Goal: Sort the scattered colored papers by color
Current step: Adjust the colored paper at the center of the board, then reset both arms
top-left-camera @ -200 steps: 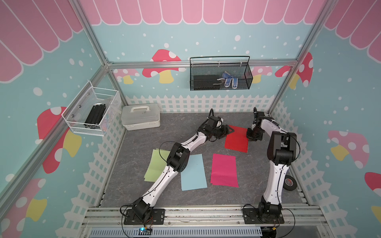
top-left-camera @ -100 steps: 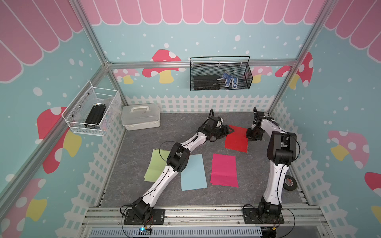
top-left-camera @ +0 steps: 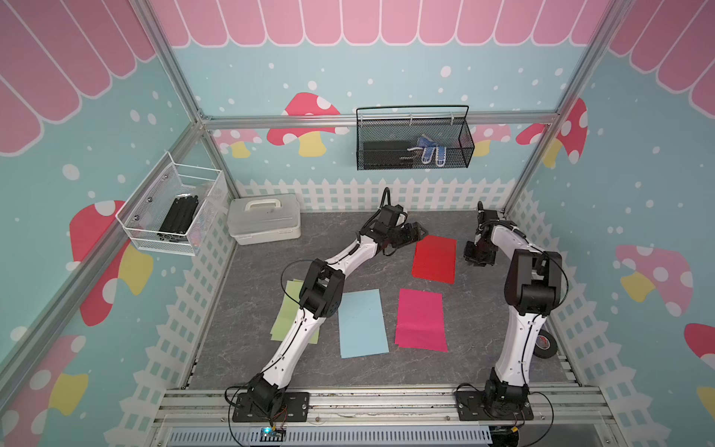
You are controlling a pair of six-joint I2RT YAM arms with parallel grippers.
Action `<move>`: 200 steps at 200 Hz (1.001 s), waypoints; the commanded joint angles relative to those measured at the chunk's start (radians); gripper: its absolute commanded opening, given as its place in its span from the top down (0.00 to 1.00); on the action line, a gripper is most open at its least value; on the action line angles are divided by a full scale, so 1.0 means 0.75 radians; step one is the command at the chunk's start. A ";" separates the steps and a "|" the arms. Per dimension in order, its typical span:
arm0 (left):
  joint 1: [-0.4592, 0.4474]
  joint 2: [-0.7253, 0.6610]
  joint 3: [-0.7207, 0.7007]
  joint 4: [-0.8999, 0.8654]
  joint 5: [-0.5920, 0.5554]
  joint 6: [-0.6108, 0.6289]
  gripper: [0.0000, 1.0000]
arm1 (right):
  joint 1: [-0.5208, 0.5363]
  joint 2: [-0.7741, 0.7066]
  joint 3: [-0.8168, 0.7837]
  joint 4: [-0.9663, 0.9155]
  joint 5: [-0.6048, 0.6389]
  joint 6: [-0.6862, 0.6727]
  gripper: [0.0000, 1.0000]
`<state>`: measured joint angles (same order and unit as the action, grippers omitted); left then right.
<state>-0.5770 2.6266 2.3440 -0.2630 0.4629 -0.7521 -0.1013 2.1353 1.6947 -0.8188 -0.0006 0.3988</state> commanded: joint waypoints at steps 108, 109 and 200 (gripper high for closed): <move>0.004 -0.946 -1.025 -0.025 -0.433 0.359 0.06 | 0.043 -0.815 -0.461 0.046 -0.052 -0.041 0.49; 0.004 -0.958 -1.039 -0.024 -0.437 0.362 0.05 | 0.043 -0.815 -0.466 0.051 -0.053 -0.041 0.49; 0.166 -1.876 -1.853 -0.012 -1.205 0.515 0.01 | 0.047 -1.258 -0.979 0.584 -0.101 -0.033 0.01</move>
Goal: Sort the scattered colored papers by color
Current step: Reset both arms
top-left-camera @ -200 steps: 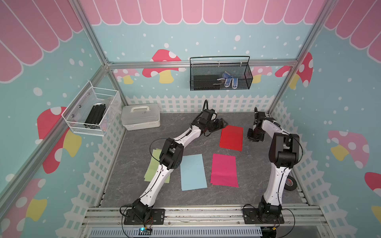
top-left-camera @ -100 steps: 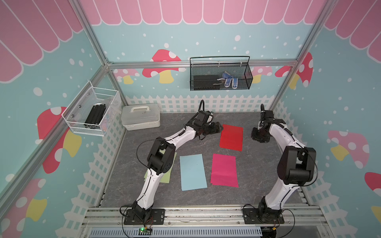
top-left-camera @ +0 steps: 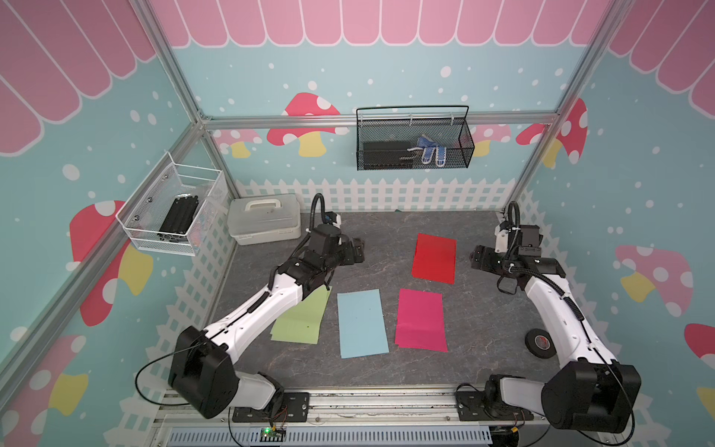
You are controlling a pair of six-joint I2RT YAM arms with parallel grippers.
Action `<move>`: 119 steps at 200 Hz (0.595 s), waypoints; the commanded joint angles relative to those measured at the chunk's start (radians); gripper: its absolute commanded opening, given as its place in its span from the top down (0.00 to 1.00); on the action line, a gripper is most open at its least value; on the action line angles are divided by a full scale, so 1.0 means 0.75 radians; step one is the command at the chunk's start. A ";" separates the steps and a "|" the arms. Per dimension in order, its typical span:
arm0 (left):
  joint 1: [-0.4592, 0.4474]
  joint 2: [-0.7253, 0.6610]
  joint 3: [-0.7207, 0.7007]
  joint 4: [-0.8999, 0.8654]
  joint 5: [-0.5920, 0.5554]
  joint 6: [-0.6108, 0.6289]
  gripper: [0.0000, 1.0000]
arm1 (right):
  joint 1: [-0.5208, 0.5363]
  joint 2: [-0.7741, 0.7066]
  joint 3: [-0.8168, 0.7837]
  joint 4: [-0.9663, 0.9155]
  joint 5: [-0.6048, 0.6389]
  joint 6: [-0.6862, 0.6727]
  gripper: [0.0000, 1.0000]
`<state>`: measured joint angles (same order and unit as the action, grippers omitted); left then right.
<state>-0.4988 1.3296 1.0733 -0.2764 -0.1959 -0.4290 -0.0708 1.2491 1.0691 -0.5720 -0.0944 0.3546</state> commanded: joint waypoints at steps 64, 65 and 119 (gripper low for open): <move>0.333 -0.317 -0.578 0.334 -0.449 0.188 0.01 | 0.013 -0.275 -0.774 1.088 0.115 -0.187 0.01; 0.335 -0.317 -0.585 0.344 -0.449 0.190 0.01 | 0.013 -0.272 -0.774 1.091 0.112 -0.189 0.01; 0.458 -0.226 -0.682 0.547 -0.380 0.242 0.01 | 0.017 -0.041 -0.880 1.449 0.178 -0.267 0.01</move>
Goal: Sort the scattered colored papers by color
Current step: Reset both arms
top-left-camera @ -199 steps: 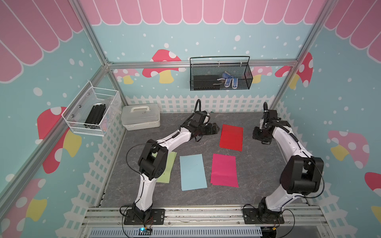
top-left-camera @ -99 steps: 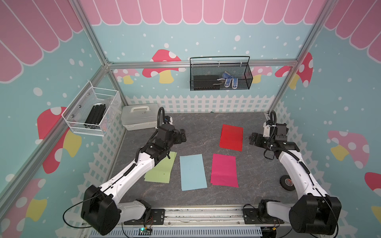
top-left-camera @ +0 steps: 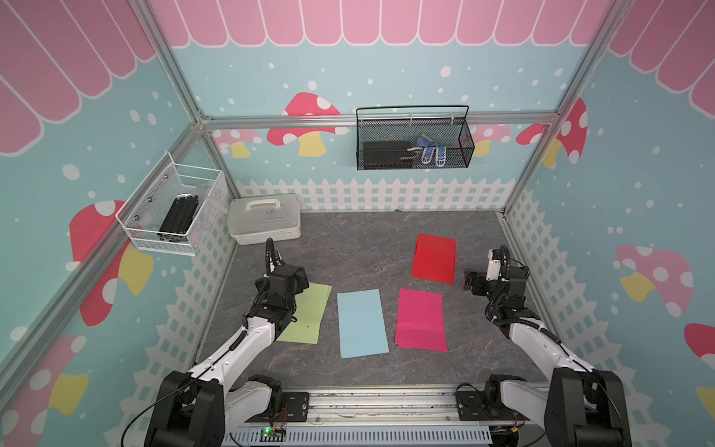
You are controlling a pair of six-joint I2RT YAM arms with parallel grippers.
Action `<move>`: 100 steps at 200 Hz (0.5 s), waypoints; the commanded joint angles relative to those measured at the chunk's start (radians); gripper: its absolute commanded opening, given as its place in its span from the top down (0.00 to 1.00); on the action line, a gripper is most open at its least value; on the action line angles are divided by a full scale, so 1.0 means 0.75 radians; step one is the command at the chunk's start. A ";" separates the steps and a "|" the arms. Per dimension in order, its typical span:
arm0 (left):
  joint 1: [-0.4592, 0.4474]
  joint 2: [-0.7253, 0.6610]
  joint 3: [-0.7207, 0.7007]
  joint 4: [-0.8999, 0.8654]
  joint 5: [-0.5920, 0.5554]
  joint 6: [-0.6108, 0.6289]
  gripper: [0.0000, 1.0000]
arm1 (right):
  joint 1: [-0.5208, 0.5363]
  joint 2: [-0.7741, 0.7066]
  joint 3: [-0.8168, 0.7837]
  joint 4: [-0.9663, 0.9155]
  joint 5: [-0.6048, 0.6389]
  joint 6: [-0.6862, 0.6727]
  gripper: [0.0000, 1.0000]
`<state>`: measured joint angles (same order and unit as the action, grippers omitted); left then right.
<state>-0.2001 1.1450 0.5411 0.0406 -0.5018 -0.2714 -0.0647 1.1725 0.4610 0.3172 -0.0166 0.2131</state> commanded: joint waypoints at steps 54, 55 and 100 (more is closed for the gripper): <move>0.079 0.056 -0.106 0.277 -0.025 0.072 0.01 | 0.011 0.251 -0.100 0.523 0.115 -0.138 0.01; 0.080 0.055 -0.113 0.281 -0.026 0.071 0.01 | 0.011 0.253 -0.099 0.524 0.115 -0.141 0.01; 0.161 0.027 -0.243 0.495 0.032 0.072 0.01 | 0.015 0.408 -0.130 0.747 0.082 -0.178 0.01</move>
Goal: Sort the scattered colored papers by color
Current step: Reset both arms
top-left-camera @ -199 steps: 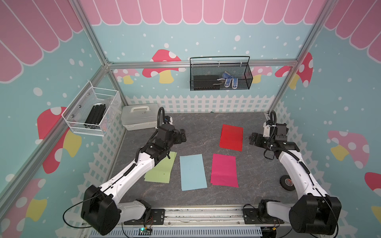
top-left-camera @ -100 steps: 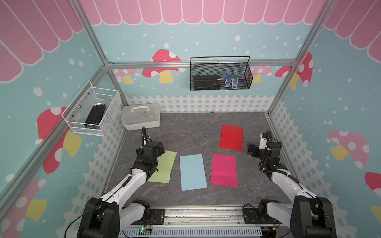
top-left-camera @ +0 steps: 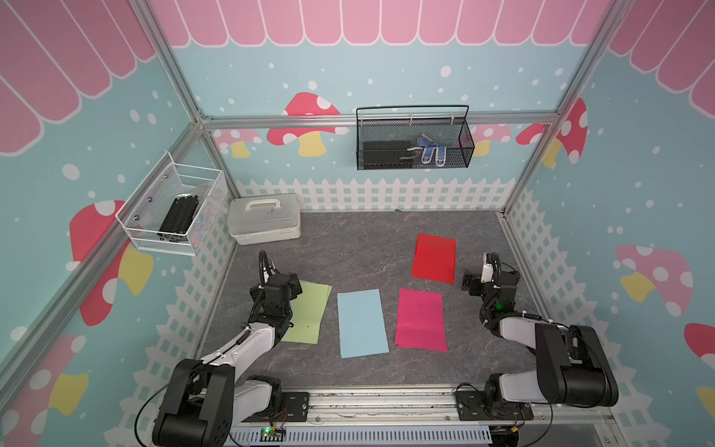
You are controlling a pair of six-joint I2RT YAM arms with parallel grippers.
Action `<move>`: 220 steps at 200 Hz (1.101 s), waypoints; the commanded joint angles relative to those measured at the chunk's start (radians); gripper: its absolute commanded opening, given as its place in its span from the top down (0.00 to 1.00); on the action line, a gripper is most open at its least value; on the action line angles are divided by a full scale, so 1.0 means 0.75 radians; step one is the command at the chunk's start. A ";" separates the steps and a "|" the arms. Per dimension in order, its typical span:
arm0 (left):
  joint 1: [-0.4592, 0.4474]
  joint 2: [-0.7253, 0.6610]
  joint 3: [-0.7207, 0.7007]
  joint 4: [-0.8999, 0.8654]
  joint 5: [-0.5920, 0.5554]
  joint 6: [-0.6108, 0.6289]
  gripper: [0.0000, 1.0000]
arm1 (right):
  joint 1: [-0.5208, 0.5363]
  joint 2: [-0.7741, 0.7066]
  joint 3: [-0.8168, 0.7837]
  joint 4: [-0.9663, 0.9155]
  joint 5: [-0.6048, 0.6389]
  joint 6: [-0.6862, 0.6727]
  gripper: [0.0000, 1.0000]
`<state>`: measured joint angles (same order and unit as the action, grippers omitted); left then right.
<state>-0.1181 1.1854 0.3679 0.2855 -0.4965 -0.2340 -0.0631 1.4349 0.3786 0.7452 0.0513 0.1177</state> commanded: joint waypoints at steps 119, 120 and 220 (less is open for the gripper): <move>0.343 0.191 0.001 0.517 0.495 -0.051 0.06 | 0.023 0.109 -0.096 0.357 -0.024 -0.068 0.01; 0.344 0.194 0.001 0.518 0.499 -0.050 0.06 | 0.023 0.108 -0.095 0.357 -0.025 -0.067 0.01; 0.110 0.468 0.047 0.770 0.396 0.245 0.01 | 0.023 0.103 -0.078 0.313 -0.043 -0.077 0.01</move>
<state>-0.0376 1.5360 0.3981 0.7879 -0.1482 -0.1047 -0.0513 1.5097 0.3042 0.9657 0.0303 0.0822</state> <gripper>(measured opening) 0.990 0.985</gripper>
